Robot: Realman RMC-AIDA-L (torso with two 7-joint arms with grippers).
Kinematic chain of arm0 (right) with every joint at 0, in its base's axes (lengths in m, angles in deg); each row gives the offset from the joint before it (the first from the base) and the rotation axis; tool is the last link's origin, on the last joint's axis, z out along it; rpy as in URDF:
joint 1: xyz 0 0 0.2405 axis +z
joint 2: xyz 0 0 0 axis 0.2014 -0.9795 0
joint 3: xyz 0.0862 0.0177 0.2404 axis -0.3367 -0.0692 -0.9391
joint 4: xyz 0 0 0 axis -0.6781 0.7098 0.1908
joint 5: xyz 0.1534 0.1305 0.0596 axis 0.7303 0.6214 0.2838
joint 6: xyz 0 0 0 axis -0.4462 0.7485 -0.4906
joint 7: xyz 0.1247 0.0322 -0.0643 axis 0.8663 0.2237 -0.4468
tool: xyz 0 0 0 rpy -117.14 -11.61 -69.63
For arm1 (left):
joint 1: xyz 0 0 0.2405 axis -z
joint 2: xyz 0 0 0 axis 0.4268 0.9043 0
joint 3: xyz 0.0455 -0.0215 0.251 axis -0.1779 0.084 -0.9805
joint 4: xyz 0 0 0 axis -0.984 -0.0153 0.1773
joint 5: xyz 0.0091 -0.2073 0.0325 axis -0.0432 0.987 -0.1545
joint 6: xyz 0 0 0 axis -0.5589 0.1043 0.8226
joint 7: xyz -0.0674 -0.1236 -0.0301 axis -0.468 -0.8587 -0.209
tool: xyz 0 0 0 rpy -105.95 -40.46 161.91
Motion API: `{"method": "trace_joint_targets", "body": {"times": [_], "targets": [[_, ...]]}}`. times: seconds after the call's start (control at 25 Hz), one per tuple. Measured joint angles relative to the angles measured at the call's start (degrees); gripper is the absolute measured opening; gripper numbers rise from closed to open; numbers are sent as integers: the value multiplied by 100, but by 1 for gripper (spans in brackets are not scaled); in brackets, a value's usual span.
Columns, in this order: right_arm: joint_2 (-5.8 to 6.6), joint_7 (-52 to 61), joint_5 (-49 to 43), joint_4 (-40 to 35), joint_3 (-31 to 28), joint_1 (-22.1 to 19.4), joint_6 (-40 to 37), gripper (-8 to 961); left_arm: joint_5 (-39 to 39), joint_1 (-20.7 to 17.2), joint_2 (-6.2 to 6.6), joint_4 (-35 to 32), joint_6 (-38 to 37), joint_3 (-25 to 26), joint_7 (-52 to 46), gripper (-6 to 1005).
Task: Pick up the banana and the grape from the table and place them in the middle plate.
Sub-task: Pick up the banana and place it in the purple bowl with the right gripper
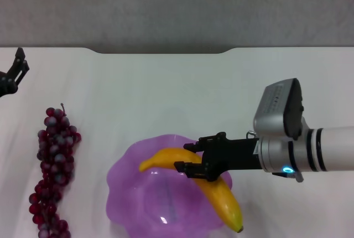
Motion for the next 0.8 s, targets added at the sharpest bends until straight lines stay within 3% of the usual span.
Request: {"method": "trace_joint_targets", "body": {"times": [0.68,0.8], "targets": [[-12,124,-131,29,98,227,326,508,0,15,0,-1,0,-26,-10,902],[-22,117,-131,60,97,235,459,576,0,16,0,-7,0,-59,-10,902]]}}
